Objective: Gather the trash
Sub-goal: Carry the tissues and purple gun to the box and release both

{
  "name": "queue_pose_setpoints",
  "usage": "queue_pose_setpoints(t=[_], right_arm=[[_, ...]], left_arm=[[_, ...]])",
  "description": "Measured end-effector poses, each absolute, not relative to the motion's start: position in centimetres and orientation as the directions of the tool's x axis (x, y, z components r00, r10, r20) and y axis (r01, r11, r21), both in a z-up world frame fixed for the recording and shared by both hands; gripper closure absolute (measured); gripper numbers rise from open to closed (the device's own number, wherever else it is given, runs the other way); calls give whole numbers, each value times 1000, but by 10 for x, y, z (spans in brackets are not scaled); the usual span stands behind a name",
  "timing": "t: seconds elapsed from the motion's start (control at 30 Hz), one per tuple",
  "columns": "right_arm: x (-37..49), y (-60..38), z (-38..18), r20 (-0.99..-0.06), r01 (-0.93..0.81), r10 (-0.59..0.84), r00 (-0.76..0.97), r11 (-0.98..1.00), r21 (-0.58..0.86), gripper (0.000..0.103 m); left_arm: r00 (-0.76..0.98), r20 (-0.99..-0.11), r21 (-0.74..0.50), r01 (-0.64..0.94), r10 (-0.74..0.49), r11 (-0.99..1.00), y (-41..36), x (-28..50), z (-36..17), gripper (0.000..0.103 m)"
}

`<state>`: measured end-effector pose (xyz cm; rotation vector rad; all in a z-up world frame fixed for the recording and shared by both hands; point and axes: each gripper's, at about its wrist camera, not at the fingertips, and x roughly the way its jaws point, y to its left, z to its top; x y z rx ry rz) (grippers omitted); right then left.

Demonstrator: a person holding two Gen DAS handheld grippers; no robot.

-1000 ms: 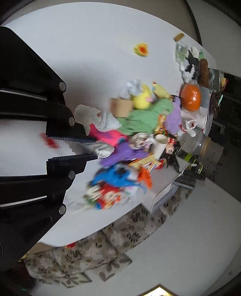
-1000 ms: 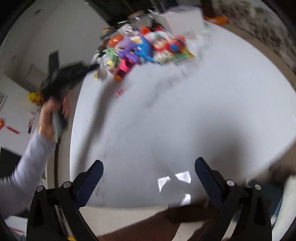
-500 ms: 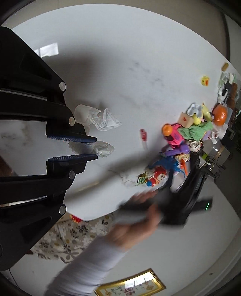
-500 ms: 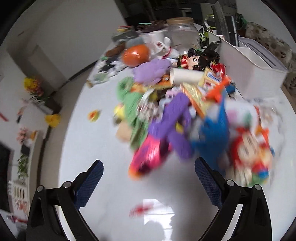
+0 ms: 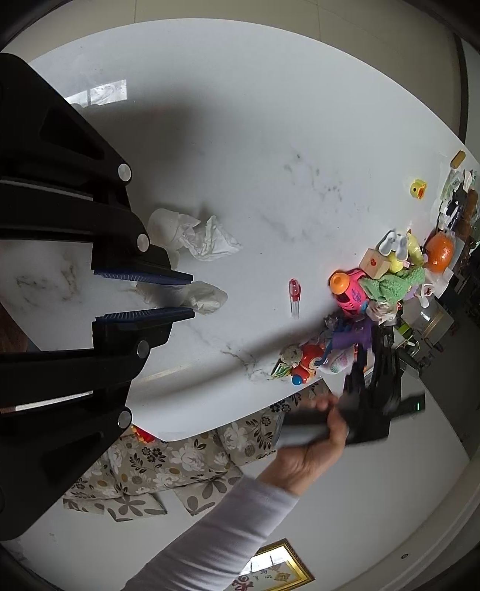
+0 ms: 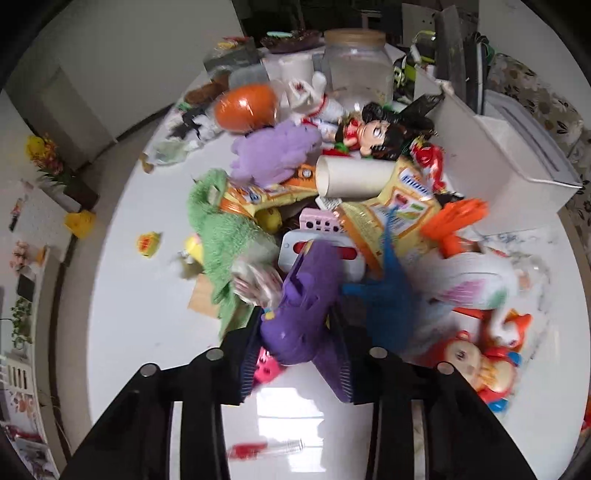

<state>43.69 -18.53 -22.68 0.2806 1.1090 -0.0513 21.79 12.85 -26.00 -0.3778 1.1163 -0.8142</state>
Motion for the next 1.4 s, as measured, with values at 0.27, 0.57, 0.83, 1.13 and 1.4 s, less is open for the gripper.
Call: queue_pose_setpoints(t=[0.27,0.57,0.83,1.13,1.4], right_arm=[[370,-205,-173,-797,119,269,541,913,389,73],[219,-206,-143,-742,-45,437,508,874,484,73],[68,-237,-171,-729,-113,570,378,810,575,73],[-46,-282,-283,-823,-2,521,225,845,535,73],[-79,-304,-489,-901,202,427,77,878,434,70]], left_arm=[[194,-642,-627,424,-742,653,110,210,-245,90],[197,-646,-578,506,-738,640,71,153,-216,90],[136,-683,-581,493,-718,647,26,40,-215,90],[1,-761,-601,377,-649,705,-37,-49,-328,90],[-92,-884,-463,304,-458,832,-78,-53,-515,85]])
